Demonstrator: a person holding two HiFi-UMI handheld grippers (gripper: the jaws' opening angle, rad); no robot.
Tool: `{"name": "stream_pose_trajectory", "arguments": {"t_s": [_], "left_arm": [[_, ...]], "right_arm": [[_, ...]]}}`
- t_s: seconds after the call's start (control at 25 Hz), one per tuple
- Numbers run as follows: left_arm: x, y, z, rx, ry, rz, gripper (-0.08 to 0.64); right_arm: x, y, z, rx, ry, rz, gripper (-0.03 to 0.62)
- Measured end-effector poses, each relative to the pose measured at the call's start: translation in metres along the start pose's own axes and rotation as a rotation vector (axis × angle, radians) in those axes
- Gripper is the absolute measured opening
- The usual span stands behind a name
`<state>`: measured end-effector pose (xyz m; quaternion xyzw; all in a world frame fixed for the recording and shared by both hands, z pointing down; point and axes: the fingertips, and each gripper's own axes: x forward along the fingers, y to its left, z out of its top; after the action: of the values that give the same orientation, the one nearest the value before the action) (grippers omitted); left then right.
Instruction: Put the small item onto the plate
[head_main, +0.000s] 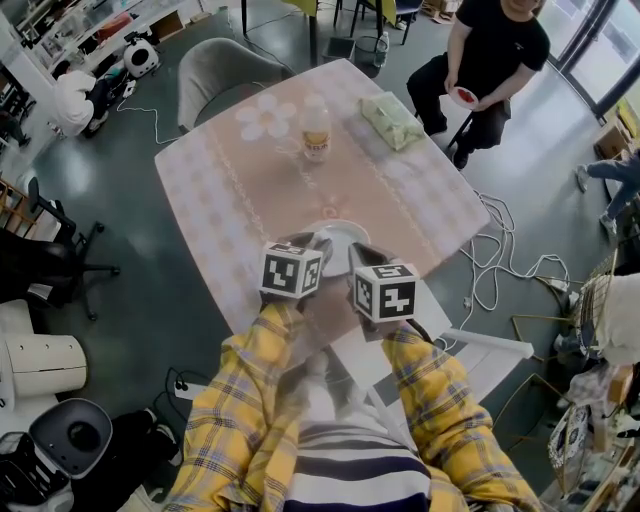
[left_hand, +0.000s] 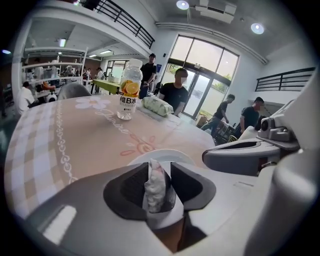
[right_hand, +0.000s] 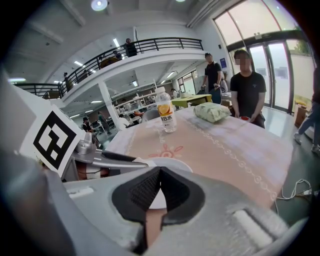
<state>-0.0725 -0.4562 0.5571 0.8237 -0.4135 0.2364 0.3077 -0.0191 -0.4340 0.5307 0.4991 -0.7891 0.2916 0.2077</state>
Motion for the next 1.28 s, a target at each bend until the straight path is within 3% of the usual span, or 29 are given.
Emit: {"name": "stream_pose_trajectory", "arguments": {"t_s": [0.12, 0.28, 0.48, 0.52, 0.68, 0.8, 1.08, 1.28], "left_arm": [[0.001, 0.004, -0.005, 0.028, 0.001, 0.033, 0.182], [0.003, 0.005, -0.012, 0.01, -0.023, 0.05, 0.221], [-0.009, 0.011, 0.003, 0.034, -0.163, 0.127, 0.258], [-0.013, 0.009, 0.007, 0.04, -0.188, 0.122, 0.25], [-0.024, -0.011, 0.012, 0.052, -0.237, 0.06, 0.091], [-0.032, -0.024, 0.009, 0.046, -0.249, 0.041, 0.043], [-0.059, -0.048, 0.006, 0.015, -0.326, 0.025, 0.003], [-0.081, -0.072, 0.004, 0.043, -0.367, 0.014, 0.003]], "right_arm": [[0.001, 0.0, 0.0, -0.004, 0.001, -0.003, -0.003], [0.001, 0.001, -0.003, -0.002, 0.008, -0.003, -0.003], [0.001, 0.004, -0.004, 0.005, 0.012, 0.007, -0.003], [0.001, 0.003, -0.004, 0.005, 0.011, 0.006, -0.003], [-0.002, 0.005, -0.006, 0.002, 0.01, 0.005, -0.003], [-0.007, 0.011, -0.006, 0.001, 0.006, 0.018, -0.003], [-0.03, 0.02, -0.003, -0.012, -0.032, 0.04, -0.003], [-0.055, 0.031, 0.0, -0.033, -0.07, 0.064, -0.003]]}}
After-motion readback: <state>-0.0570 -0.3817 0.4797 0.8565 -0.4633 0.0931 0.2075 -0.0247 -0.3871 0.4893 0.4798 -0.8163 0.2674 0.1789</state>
